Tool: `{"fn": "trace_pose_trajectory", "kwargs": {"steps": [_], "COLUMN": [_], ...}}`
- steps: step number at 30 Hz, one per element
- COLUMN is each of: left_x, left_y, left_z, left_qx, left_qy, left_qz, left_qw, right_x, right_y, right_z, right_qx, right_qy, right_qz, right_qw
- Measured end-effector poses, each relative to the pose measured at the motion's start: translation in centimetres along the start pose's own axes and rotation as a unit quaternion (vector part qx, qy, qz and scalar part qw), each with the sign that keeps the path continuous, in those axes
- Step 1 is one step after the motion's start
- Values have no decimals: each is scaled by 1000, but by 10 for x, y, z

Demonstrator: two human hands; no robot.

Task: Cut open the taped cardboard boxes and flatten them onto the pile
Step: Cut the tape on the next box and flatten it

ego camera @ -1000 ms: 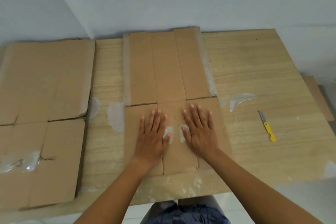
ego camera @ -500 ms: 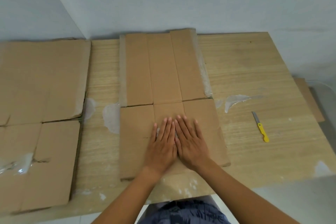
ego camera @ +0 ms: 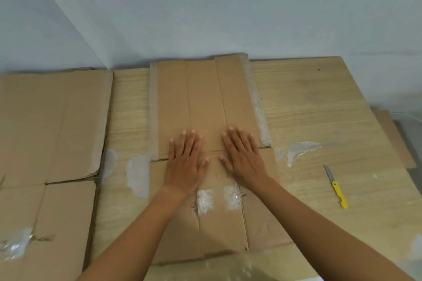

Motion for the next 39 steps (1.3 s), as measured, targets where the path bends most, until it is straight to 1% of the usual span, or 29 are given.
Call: {"fn": "trace_pose_trajectory", "kwargs": {"steps": [2, 5, 9, 11, 13, 15, 18, 19, 23, 27, 30, 32, 34, 36, 39], "left_x": [3, 5, 10, 26, 51, 80, 108, 112, 113, 117, 138, 161, 184, 200, 203], "left_y": [2, 3, 0, -7, -12, -12, -4, -1, 0, -3, -10, -14, -17, -15, -12], "left_z": [3, 0, 2, 6, 13, 24, 33, 35, 34, 35, 38, 46, 55, 62, 63], "left_qx": [18, 18, 7, -17, -30, -29, 2, 13, 20, 2, -21, -19, -13, 7, 37], "left_qy": [5, 11, 3, 0, 8, 9, 7, 4, 6, -7, -4, -3, -11, -17, -21], "left_qz": [-1, -13, -23, -36, -51, -46, -17, -14, -30, -41, -51, -37, -22, -12, -25], "left_qw": [1000, 1000, 1000, 999, 998, 998, 1000, 1000, 999, 999, 998, 999, 1000, 1000, 999], "right_x": [5, 7, 13, 33, 61, 89, 117, 122, 123, 132, 160, 180, 197, 206, 209], "right_y": [8, 12, 5, -6, -13, -15, -1, 4, 12, -1, -16, -20, -14, -6, 2], "right_z": [-4, -4, -3, -5, -11, -17, -25, -26, -29, -27, -27, -28, -31, -34, -35], "right_qx": [-15, -21, -9, 10, 10, 16, 16, 6, -19, -3, 11, 17, 18, 2, -21], "right_qy": [0, -6, -10, -6, 4, 15, 13, 11, 2, -1, 18, 23, 24, 20, 19], "right_qz": [21, 23, -17, -47, -57, -37, 12, 15, -4, -56, -83, -59, -2, 35, 46], "right_qw": [1000, 1000, 1000, 999, 998, 999, 1000, 1000, 1000, 998, 996, 998, 1000, 999, 999]}}
Point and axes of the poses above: each hand's wrist, its own x-axis towards the middle knuckle, its own y-axis out of the palm, z = x × y, the point moved 5 cm from there along x, towards the middle knuckle, and after that the axes turned 7 degrees about x, right-handed, at the moved point
